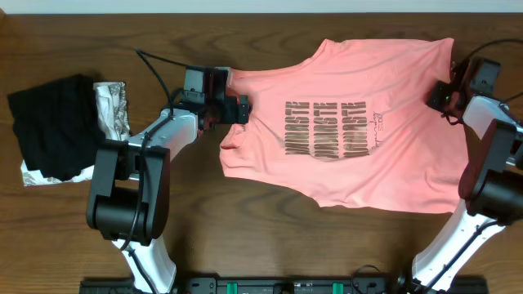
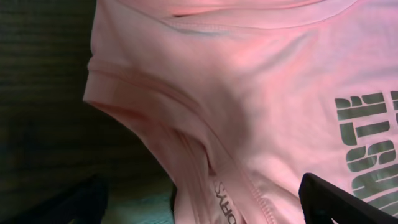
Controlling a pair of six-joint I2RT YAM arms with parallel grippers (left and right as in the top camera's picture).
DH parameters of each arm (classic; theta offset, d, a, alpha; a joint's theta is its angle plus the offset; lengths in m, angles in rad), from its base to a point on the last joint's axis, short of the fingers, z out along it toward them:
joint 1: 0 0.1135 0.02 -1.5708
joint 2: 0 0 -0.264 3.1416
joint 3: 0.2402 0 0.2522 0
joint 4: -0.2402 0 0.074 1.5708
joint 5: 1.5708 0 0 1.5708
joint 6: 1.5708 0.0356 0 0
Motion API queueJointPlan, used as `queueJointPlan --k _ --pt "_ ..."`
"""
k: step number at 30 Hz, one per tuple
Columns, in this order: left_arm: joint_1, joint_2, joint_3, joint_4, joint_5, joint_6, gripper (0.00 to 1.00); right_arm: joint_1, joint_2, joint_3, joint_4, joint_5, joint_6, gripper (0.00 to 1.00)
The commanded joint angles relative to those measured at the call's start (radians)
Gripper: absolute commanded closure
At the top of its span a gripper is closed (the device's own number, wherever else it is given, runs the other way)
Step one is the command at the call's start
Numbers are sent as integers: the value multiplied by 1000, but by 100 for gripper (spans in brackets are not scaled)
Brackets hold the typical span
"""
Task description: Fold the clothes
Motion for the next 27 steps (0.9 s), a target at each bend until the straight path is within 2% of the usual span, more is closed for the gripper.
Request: queueJointPlan --k 1,5,9,11,17,22,24,27 --pt "0 1 3 4 -12 2 2 4 95 -40 -3 -42 37 75" --pt "0 1 3 4 -11 -12 2 4 95 -30 -11 -71 36 65" --pt "0 -3 3 -14 -8 -29 2 3 68 16 -132 -78 5 54" --pt "0 -13 3 -42 -8 -29 2 3 20 46 -197 -77 -6 43" --pt "5 -91 3 -145 -26 -24 2 3 -195 110 -345 -77 -10 28" --pt "5 -215 3 -312 -64 -27 2 3 -398 114 -621 -62 -27 28" --pt "5 -252 3 -402 -64 -36 2 2 -445 114 -743 -27 -27 33" --pt "5 -281 3 -549 -64 -45 2 2 -475 113 -921 26 -25 33"
